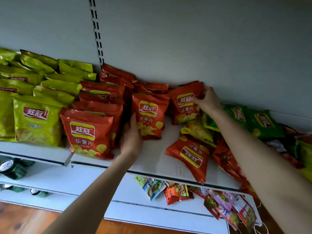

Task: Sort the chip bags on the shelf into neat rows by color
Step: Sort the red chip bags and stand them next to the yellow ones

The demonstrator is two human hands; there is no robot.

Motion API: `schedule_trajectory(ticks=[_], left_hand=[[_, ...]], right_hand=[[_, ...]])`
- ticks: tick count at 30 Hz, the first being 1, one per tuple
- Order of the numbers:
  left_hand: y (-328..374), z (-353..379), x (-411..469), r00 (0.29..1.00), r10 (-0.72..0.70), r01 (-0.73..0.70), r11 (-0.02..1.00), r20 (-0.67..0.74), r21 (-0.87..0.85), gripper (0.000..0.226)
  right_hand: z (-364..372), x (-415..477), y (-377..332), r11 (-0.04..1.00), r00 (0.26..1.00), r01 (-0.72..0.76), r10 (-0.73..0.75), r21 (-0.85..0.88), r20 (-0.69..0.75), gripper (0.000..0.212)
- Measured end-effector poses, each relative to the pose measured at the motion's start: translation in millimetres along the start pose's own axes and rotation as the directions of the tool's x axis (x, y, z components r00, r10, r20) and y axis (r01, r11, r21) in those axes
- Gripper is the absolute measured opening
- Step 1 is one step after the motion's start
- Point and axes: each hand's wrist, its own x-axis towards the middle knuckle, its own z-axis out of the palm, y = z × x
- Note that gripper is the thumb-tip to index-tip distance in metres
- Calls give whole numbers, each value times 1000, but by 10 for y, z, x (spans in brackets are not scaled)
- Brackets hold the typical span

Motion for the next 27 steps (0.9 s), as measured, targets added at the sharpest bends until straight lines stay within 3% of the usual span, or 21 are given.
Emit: schedule_trajectory(ticks=[4, 8, 12, 16, 18, 21, 24, 27], left_hand=[[0, 24, 111, 999, 5, -8, 997, -33, -82, 69], [-9, 109, 104, 997, -75, 75, 997, -4, 10, 72], [-40, 151, 34, 1000, -16, 17, 991, -9, 132, 82], [2, 104, -68, 999, 34, -28, 989, -37, 148, 74], [83, 46, -188, 988, 118, -115, 993, -95, 38, 65], [287, -134, -401, 957, 232, -279, 903, -177, -328, 57], [556, -392, -590, 985, 173, -138, 710, -19, -690, 67], [641, -549, -658, 977, 151, 47, 545, 153, -837, 55]], right_hand=[[54, 61, 65, 999, 994, 22, -17, 38, -110, 45], [-128, 49, 114, 982, 969, 58, -11, 183, -248, 35], [-415, -126, 96, 930, 965, 69, 30, 361, -262, 41], [-635, -449, 73, 896, 962, 80, 44, 436, -268, 44], [-689, -650, 62, 888, 967, 79, 42, 452, -251, 40], [-665, -977, 23, 871, 984, 95, -10, 483, -177, 35], [-536, -1239, -49, 829, 996, 76, -42, 554, -75, 24], [-420, -1402, -138, 799, 999, 28, -42, 601, 10, 24]])
